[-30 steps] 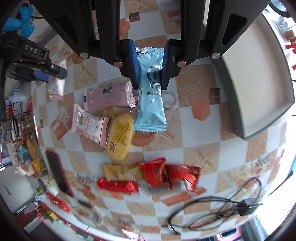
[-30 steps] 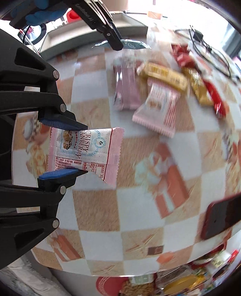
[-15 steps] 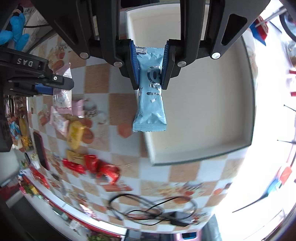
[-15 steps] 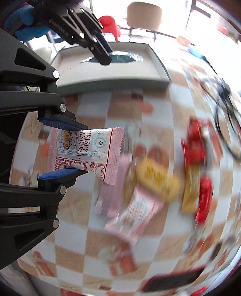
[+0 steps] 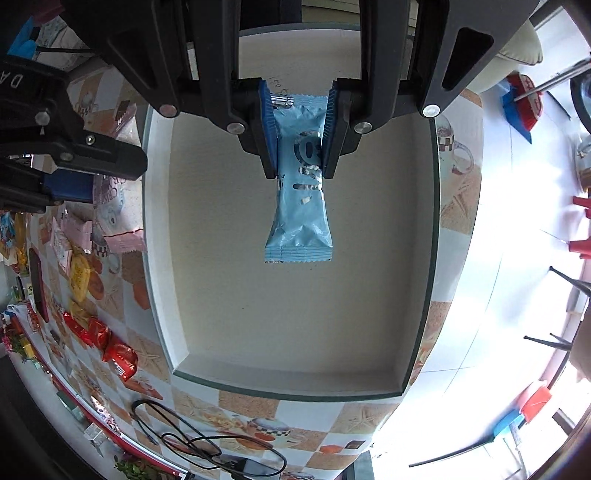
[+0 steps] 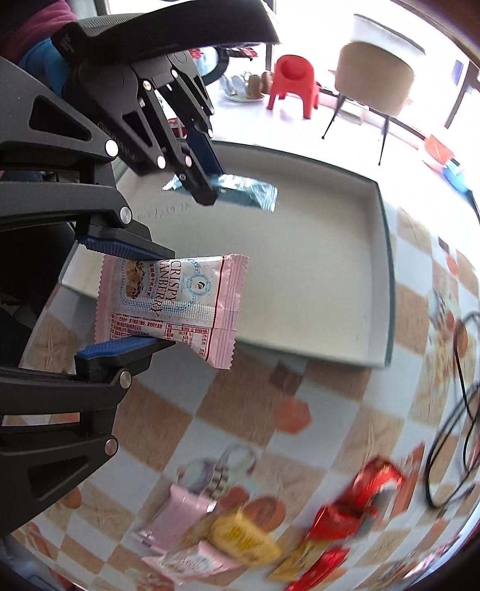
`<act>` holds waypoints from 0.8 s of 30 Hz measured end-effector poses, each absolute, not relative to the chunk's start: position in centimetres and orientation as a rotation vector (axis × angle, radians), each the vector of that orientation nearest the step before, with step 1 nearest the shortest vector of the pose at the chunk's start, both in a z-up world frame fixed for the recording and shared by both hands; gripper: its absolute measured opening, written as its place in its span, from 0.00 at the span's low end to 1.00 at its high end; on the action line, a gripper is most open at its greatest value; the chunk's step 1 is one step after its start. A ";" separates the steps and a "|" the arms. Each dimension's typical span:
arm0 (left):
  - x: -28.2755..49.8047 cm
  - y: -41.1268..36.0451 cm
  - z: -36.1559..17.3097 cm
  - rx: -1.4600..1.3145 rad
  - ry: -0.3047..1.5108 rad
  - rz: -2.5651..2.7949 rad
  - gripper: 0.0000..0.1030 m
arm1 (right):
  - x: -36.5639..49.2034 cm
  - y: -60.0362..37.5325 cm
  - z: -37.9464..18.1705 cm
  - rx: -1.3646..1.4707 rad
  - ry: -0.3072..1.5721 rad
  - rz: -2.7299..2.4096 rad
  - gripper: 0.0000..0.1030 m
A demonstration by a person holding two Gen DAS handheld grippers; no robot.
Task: Organize snacks
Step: 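Carry the blue bar into the white tray with the left tool while the right tool places the pink packet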
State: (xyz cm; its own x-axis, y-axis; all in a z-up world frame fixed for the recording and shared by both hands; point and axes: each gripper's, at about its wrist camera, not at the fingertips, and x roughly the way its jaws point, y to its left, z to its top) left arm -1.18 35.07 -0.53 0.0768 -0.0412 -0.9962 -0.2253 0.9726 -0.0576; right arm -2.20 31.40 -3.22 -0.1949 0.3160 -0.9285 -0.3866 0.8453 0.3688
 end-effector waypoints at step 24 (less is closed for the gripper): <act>-0.4 34.3 0.3 -0.130 1.471 0.118 0.76 | -0.6 31.2 -4.3 0.023 1.665 0.465 0.84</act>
